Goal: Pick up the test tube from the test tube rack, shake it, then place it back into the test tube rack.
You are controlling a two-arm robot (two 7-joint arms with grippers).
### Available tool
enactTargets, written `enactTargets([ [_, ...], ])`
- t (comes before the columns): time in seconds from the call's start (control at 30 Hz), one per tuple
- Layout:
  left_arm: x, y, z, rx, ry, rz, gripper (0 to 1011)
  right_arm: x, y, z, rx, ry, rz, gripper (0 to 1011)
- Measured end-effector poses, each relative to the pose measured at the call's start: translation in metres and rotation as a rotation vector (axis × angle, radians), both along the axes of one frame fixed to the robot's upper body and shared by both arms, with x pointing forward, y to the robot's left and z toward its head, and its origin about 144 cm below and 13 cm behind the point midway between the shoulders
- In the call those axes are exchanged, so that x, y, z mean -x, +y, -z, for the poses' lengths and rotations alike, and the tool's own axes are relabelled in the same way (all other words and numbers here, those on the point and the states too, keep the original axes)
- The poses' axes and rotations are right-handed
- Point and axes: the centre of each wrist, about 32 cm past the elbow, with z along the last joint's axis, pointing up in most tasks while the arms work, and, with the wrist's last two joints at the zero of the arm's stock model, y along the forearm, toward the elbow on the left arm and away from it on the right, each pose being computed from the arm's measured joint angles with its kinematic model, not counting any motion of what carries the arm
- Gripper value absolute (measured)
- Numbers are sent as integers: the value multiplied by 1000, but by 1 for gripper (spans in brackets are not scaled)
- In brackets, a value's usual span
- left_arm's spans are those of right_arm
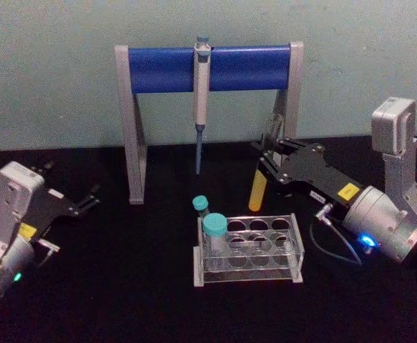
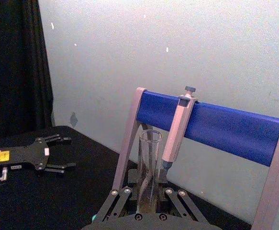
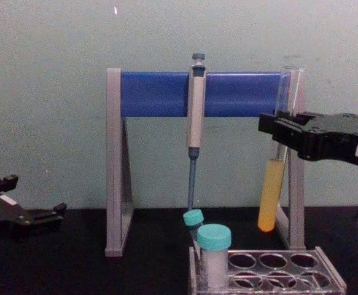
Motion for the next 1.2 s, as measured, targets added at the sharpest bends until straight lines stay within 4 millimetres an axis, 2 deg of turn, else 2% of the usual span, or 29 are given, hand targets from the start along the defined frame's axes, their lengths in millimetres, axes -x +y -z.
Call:
enactTargets([
  [1.2,0,0,0,0,0,0,1001,2,-2,1,-9,11,-36,233],
])
